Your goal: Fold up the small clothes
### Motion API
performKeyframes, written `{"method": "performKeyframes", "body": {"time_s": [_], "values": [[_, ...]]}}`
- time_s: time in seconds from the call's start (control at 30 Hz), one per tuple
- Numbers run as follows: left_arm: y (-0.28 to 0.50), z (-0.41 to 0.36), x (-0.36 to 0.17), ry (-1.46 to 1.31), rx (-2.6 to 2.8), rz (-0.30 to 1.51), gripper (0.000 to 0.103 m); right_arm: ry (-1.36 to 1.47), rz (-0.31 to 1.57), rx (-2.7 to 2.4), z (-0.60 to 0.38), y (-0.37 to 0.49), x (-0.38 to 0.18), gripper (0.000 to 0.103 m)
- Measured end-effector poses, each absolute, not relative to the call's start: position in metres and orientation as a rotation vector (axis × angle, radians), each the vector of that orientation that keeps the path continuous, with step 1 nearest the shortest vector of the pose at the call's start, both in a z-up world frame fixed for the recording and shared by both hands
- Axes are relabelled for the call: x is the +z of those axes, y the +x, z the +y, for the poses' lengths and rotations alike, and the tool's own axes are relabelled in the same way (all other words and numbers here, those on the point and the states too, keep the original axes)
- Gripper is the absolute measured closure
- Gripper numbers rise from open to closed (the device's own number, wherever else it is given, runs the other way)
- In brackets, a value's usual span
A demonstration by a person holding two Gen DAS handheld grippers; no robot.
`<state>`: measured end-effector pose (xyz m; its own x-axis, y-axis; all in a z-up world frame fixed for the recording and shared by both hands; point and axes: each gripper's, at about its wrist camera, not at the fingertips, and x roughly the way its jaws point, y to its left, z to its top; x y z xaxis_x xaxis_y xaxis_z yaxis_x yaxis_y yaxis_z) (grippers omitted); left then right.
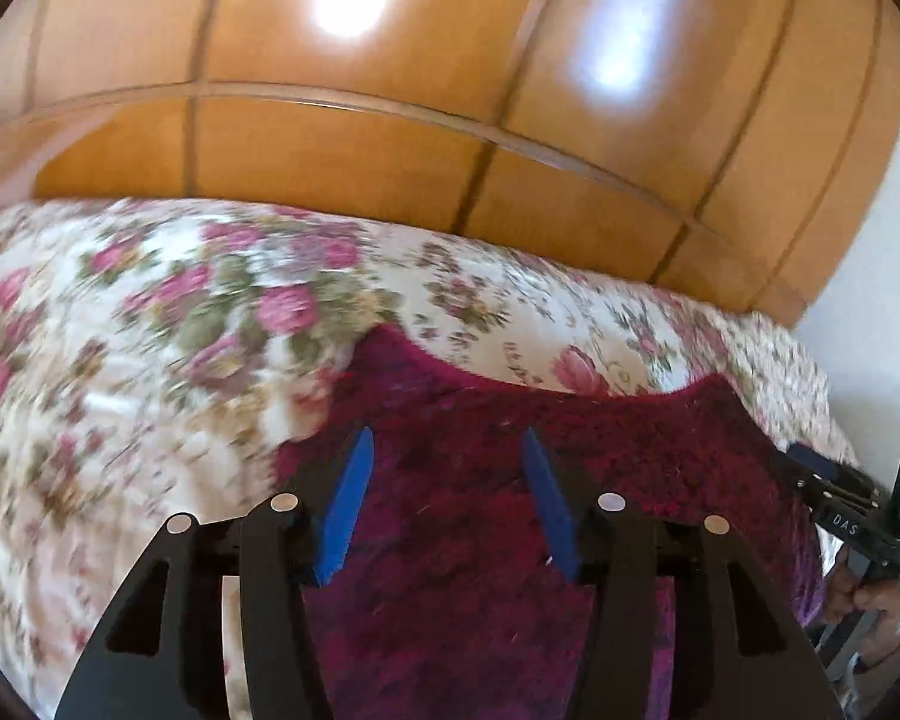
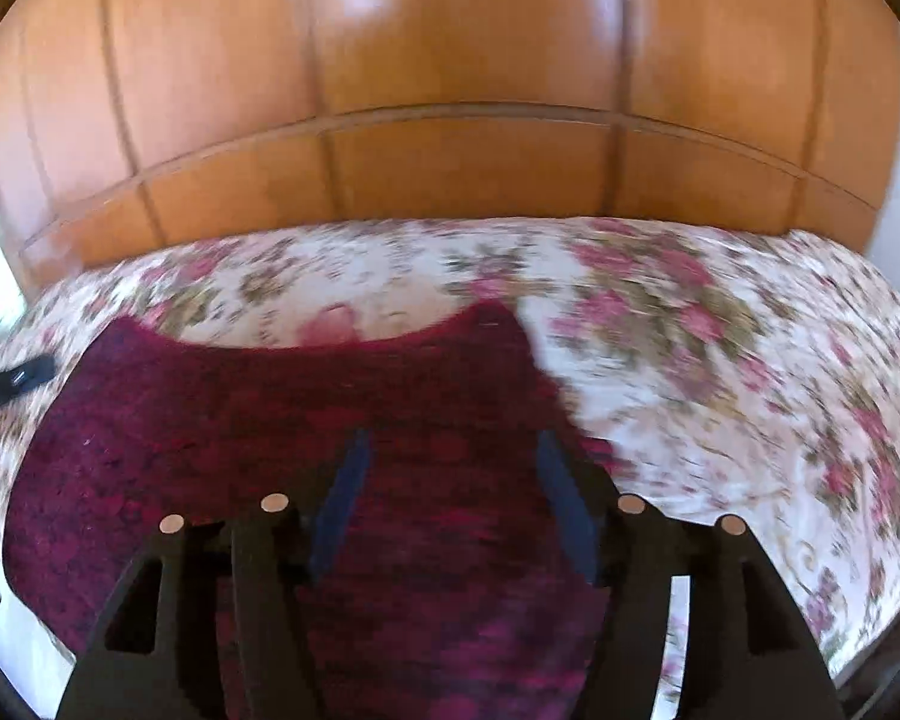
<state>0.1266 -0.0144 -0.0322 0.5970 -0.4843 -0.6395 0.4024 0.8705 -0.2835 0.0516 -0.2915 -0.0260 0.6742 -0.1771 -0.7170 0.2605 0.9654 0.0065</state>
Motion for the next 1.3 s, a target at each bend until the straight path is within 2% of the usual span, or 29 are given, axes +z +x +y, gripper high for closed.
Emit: {"method": "performKeyframes", "body": {"time_s": [0.17,0.33,0.8,0.87,1.3], "values": [[0.157,-0.035,-0.066,-0.054,-0.5,0.869,0.052,0.139,0.866,-0.276,-0.3,0.076,-0.056,0.027],[0.172,-0.02,-0.097,-0.134,-0.463,0.904,0.056,0.224,0.876,-0.258,-0.32,0.087,-0.079,0.026],[0.113,-0.013,-0.04,-0.069,-0.368,0.737,0.052,0.223,0.85,-0.259,-0.32,0.088,-0.082,0.025],[0.105,-0.011,-0.034,-0.078,-0.37,0.717,0.041,0.222,0.847,-0.26,-0.32,0.087,-0.081,0.025],[0.064,-0.011,-0.02,-0.047,-0.359,0.674,0.041,0.245,0.869,-0.256,-0.319,0.082,-0.065,0.023]]}}
